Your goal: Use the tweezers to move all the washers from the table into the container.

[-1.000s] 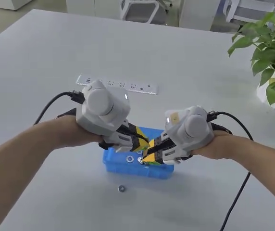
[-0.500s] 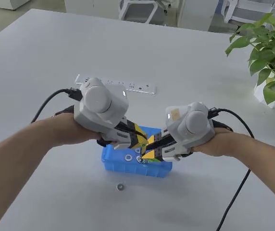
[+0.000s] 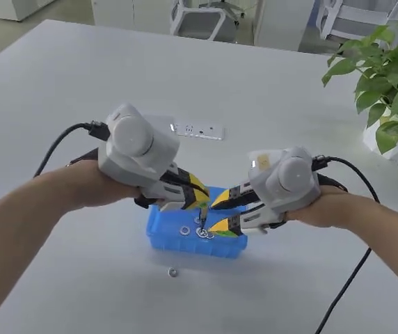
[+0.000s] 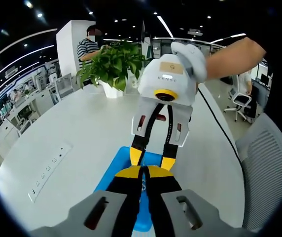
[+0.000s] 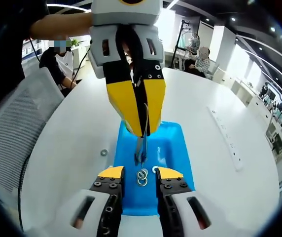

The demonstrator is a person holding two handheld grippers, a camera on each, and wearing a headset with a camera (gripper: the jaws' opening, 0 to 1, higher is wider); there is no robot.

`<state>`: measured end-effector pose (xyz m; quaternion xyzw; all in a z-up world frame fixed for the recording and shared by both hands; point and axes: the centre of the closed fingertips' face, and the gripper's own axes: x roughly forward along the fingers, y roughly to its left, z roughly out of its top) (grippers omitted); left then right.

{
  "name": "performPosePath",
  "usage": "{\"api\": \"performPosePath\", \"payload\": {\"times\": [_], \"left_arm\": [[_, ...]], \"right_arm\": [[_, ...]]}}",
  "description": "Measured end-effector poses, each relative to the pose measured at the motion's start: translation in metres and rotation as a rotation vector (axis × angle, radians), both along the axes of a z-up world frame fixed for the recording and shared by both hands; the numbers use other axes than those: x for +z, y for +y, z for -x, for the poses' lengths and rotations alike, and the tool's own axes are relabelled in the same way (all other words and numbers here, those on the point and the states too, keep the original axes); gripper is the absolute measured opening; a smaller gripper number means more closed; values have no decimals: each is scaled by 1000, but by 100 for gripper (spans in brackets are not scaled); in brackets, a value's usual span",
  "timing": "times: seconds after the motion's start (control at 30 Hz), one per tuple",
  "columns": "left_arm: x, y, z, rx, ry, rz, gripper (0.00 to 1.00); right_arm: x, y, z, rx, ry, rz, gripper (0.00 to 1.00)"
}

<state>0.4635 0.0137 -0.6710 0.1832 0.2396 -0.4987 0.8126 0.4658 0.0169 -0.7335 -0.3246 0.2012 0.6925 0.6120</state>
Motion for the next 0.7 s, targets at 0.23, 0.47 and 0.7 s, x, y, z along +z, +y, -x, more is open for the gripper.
{"api": "performPosePath", "payload": {"times": [0.23,0.47,0.7], "left_arm": [[5,9,3,21,12,-3,6],[14,16,9,38,6,-12,6],[23,22,17,56,3,-22,6]], "right_arm": [[11,-11,-1,-70,3,-28,34],[17,-25,2,-145,20,-49,45],[18,-37,9,-204,30,-65,54]]}}
